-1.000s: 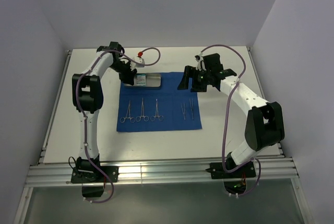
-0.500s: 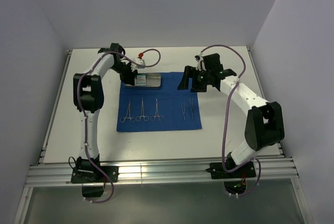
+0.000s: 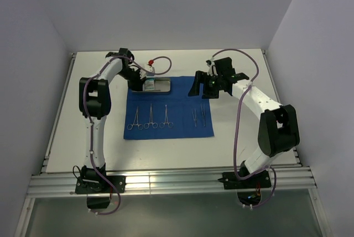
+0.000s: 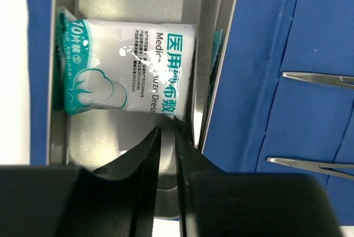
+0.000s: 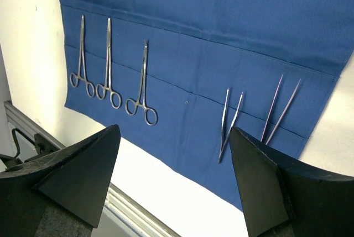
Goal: Open and lay out the surgical kit
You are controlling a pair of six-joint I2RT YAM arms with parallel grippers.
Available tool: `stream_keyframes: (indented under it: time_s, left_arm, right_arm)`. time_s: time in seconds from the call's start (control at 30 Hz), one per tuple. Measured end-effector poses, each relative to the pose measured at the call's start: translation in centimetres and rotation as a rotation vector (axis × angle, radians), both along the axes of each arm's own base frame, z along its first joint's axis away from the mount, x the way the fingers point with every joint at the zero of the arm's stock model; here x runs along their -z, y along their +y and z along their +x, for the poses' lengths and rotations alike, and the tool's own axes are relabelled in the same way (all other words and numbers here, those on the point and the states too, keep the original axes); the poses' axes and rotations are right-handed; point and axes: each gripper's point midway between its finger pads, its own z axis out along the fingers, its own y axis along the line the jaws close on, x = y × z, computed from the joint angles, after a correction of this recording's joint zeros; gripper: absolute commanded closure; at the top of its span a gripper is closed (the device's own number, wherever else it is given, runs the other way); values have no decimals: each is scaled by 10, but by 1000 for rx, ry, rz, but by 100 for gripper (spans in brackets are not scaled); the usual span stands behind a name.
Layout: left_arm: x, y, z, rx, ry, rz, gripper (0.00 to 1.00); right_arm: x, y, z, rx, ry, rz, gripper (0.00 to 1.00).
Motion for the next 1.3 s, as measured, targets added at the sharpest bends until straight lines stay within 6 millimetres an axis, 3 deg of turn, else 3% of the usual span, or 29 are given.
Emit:
stream_keyframes:
  time_s: [0.3,0.83,1.1,1.3]
  left_arm:
    - [4,-6,7,-27,-27,-6,100]
    - [-2,-7,9,-1,-62,-10,100]
    - [-50,-7,13,-10,-146,-39,100]
    - [-70,-13,24,-194,-104,-94,88]
  right_arm:
    - [1,-2,1,6,4,0,14]
    - [1,-2,1,5,6,3,15]
    - [0,-2,1,-5,-3,4,17]
    - [-8,-1,10,2,-30,1,18]
